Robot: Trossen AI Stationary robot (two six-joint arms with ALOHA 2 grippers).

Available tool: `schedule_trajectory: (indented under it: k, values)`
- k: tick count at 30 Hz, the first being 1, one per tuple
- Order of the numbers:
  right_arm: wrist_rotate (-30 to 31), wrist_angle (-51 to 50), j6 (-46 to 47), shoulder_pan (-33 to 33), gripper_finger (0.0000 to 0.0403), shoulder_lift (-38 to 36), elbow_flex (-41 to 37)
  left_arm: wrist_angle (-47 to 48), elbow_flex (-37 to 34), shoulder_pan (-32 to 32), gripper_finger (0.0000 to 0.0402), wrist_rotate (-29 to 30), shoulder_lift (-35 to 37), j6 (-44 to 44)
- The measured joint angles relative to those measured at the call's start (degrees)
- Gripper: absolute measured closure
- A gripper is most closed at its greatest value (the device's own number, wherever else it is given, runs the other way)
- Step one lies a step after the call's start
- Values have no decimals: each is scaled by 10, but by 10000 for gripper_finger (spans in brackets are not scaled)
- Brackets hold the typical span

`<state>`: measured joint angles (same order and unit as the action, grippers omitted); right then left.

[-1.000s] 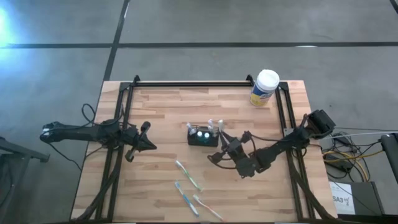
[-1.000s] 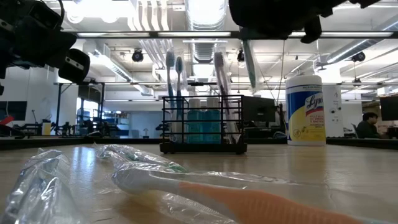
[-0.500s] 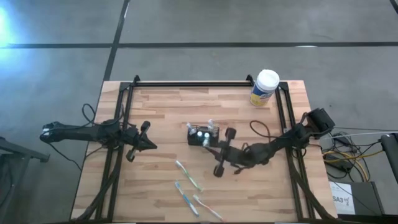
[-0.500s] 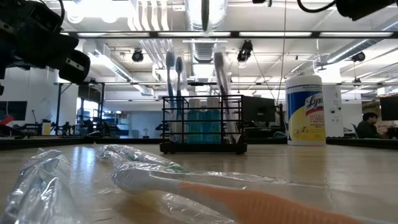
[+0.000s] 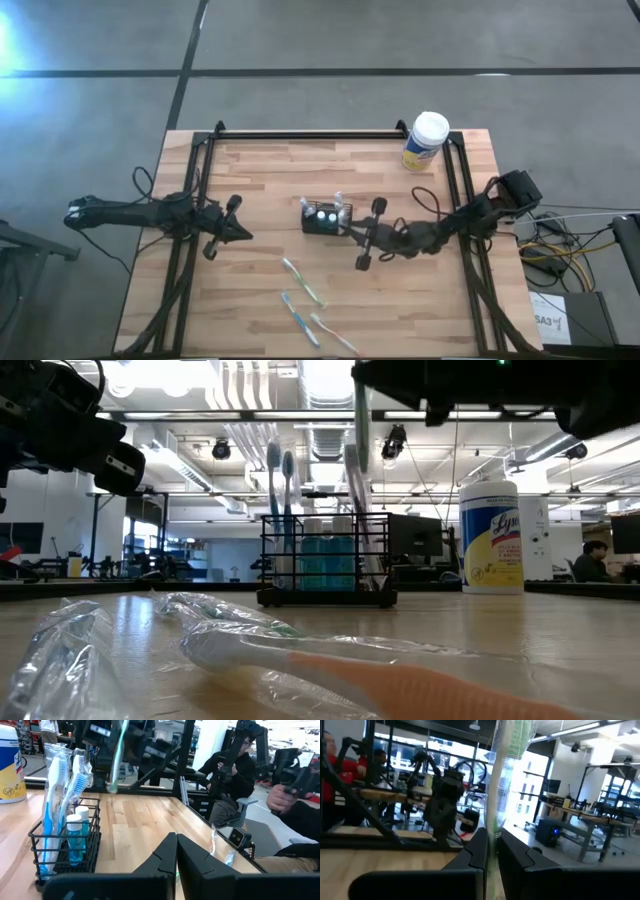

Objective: Pick & Place toothbrushing station
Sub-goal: Put the right green toothbrush into the black mesh organizer

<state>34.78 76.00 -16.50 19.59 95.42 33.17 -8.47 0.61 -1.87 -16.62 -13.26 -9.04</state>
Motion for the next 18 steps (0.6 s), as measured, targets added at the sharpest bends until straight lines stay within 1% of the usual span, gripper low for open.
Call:
schedule_trajectory:
  k: [5, 9, 16, 18]
  values:
    - [46, 59, -2, -5, 383, 33, -22, 0, 0, 0, 390, 0, 0, 3]
    - [92, 62, -11, -4, 383, 60, -22, 0, 0, 0, 388, 0, 0, 2]
    - [103, 97, -21, -7, 383, 107, -12, 0, 0, 0, 388, 0, 0, 2]
    - [103, 128, -37, -7, 383, 113, -8, 0, 0, 0, 388, 0, 0, 2]
